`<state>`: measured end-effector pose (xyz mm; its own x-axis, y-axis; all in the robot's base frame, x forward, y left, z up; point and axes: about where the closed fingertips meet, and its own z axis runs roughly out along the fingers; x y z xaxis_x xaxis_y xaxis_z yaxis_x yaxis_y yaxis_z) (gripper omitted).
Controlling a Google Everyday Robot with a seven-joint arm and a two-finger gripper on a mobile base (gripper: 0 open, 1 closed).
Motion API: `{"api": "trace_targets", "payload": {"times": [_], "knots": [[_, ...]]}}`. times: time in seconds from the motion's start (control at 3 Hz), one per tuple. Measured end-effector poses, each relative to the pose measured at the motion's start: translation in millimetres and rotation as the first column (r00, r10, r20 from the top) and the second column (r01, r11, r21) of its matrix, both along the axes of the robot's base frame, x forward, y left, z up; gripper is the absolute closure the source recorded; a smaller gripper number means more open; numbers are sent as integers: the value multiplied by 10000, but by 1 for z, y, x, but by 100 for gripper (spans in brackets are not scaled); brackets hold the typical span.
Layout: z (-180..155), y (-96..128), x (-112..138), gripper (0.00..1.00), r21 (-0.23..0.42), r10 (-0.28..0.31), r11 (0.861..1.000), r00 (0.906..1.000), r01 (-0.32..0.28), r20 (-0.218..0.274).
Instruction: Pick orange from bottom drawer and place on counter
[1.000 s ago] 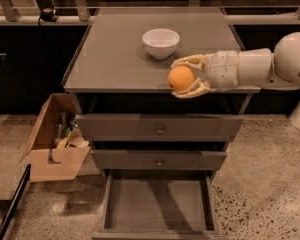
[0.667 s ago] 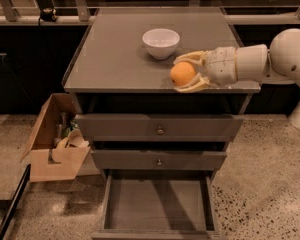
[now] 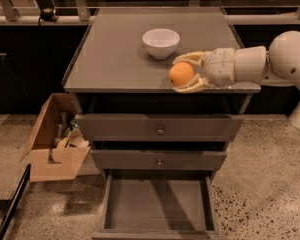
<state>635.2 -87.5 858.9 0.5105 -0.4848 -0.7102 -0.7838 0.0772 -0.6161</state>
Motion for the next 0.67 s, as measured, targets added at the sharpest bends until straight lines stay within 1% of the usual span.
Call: {"api": "trace_targets", "payload": {"times": [0.33, 0.67], "knots": [[15, -9, 9, 100, -4, -455, 9990, 9971, 456, 609], [30, -24, 22, 100, -133, -800, 9966, 9915, 818, 1021]]}}
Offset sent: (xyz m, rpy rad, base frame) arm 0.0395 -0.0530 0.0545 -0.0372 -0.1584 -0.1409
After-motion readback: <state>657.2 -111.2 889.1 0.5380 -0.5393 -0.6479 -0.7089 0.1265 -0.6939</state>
